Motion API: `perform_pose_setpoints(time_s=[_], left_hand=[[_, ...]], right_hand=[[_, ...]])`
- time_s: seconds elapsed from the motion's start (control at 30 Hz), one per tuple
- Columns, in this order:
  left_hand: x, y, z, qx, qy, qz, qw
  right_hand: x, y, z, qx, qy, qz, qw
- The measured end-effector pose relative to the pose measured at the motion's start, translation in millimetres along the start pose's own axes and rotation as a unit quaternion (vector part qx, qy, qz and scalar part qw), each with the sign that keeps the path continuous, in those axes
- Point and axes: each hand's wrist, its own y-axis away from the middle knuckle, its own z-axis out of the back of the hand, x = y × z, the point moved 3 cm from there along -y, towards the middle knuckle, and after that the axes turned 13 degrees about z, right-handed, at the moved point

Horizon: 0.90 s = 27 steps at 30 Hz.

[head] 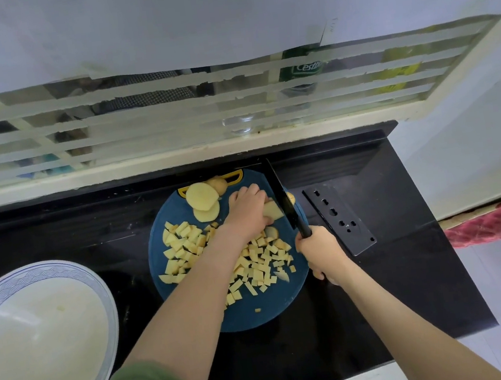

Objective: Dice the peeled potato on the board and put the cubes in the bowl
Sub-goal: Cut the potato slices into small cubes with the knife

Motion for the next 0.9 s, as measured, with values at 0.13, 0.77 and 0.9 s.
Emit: perform_pose_setpoints(time_s=[0.13, 0.77, 0.9], left_hand=[[12, 5, 4, -0.016, 0.068, 0.068, 0.995], [18, 2, -1, -0.007, 0.094, 0.111, 0.989], [13, 2, -1, 0.000, 0.083, 0.111, 0.990]], right_hand=[[3, 10, 7, 0.000, 0.010, 0.016, 1.000], [5, -3, -7, 0.015, 0.179, 0.037, 0.983], [14, -11, -8, 0.004, 0.105, 0.026, 0.994]])
